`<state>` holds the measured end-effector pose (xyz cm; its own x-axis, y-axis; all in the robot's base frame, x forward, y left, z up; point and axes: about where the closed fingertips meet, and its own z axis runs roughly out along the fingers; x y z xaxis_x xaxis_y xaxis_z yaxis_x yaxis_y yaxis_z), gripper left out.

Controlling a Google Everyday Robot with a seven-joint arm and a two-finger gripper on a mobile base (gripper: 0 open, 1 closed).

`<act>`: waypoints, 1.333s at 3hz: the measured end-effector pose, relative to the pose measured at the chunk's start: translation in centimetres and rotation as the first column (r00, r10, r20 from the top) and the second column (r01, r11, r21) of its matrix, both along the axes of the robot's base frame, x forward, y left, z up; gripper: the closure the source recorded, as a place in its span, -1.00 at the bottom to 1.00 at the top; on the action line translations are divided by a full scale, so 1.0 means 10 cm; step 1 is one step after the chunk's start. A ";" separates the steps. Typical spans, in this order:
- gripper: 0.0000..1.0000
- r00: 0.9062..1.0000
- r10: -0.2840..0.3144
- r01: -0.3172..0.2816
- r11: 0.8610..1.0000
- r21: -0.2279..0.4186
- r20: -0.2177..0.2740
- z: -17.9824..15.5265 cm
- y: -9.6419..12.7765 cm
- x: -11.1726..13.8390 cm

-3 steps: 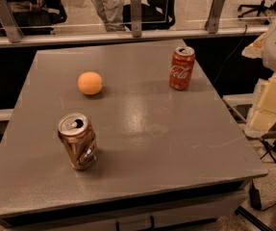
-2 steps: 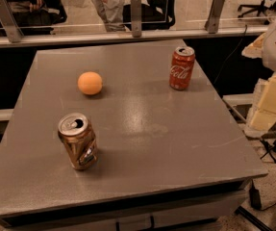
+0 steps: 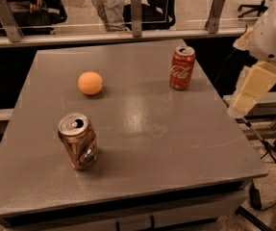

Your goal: Move coke can near orange

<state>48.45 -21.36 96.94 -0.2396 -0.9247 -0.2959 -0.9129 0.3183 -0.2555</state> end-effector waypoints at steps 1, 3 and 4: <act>-1.00 0.999 -0.034 0.030 0.994 0.106 0.038 -0.12 0.00 0.54; -1.00 0.993 -0.092 0.070 0.956 0.284 0.067 -0.46 0.14 1.49; -1.00 0.993 -0.105 0.079 0.937 0.340 0.058 -0.60 0.26 1.75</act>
Offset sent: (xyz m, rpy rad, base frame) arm 0.1560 0.0050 -0.0398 0.3044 -0.0961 -0.0797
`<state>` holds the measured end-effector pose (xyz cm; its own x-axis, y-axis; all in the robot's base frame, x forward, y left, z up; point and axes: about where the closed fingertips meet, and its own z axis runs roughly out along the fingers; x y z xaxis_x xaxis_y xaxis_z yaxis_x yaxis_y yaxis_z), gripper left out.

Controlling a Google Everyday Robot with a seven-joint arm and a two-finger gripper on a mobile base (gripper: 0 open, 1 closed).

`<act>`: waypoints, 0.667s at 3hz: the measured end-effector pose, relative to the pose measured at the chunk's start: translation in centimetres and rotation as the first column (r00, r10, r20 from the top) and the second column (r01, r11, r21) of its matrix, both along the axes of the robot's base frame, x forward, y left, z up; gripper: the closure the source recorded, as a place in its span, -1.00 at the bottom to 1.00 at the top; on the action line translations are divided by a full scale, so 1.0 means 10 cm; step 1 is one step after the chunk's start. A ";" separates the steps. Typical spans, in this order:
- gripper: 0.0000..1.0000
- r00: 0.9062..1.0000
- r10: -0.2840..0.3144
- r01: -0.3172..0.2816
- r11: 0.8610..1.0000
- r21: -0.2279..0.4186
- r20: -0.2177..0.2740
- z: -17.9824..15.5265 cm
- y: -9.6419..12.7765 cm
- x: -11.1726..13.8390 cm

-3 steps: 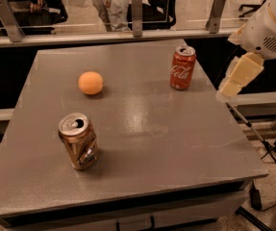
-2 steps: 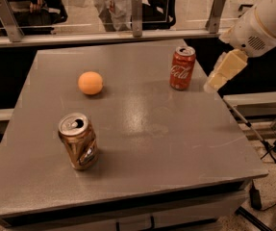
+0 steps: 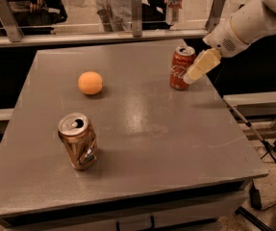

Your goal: Move coke can near orange

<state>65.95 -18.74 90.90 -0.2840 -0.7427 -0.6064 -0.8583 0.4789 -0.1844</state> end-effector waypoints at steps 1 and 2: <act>-1.00 1.000 0.010 -0.010 0.999 0.049 -0.012 -0.12 0.15 0.15; -0.65 0.999 0.026 -0.024 0.996 0.085 -0.027 -0.18 0.28 0.21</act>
Offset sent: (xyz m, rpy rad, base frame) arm 0.0265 0.0391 -0.0180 0.1254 0.0374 0.0356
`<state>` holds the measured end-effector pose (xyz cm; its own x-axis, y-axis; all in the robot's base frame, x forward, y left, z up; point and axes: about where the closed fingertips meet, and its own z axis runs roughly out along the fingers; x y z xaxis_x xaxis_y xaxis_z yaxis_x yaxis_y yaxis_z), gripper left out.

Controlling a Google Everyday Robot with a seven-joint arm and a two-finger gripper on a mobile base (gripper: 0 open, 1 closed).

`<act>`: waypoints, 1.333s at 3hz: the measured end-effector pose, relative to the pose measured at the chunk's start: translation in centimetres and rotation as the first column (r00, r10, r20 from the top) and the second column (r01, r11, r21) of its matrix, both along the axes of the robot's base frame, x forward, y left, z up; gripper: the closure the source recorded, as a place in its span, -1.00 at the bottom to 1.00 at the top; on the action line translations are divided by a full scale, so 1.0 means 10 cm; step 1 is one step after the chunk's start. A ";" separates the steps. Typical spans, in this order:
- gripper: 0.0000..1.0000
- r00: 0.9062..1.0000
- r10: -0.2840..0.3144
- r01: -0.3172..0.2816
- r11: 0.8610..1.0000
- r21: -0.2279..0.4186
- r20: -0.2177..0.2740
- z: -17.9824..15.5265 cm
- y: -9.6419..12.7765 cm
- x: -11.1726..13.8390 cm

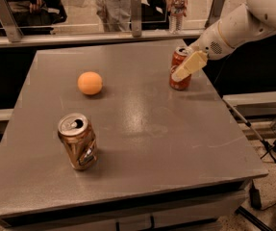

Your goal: Move coke can near orange

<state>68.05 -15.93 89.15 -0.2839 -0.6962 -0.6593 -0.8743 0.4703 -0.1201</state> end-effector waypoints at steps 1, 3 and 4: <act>-0.20 1.000 0.024 -0.024 0.999 0.026 0.004 0.05 0.10 0.01; 0.73 0.994 0.104 -0.105 0.992 0.065 0.028 0.27 0.40 -0.08; 1.00 0.987 0.159 -0.161 0.983 0.082 0.037 0.39 0.66 -0.10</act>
Offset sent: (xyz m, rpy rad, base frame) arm -0.0099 0.0292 0.0312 0.0683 -0.0286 0.0823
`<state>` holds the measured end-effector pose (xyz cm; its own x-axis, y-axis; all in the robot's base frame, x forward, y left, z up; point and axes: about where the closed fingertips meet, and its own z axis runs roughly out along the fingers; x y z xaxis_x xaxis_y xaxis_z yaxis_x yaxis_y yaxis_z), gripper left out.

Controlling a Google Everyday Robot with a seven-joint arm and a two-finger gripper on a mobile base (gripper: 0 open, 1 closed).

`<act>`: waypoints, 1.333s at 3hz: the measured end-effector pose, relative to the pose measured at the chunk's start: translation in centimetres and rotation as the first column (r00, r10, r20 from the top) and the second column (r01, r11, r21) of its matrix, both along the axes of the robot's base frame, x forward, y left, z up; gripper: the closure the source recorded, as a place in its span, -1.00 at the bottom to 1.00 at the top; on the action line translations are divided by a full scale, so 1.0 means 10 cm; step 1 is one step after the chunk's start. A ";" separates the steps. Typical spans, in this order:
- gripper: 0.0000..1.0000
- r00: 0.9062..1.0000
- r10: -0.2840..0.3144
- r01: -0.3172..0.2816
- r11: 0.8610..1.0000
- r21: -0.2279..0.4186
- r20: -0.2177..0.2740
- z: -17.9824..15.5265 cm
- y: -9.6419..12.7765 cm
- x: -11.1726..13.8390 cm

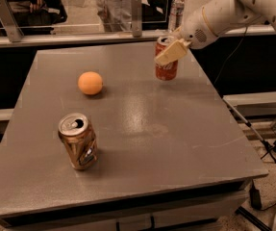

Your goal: Move coke can near orange

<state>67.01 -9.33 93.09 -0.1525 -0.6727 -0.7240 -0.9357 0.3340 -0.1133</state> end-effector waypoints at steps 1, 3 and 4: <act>1.00 0.997 0.073 -0.073 0.997 0.031 -0.006 0.05 0.41 0.00; 1.00 0.988 0.152 -0.149 0.985 0.083 -0.033 0.01 0.89 -0.02; 1.00 0.980 0.195 -0.189 0.977 0.103 -0.044 -0.02 1.10 -0.09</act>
Offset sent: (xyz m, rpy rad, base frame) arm 0.0033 0.0863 0.0062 0.0808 0.0295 0.1407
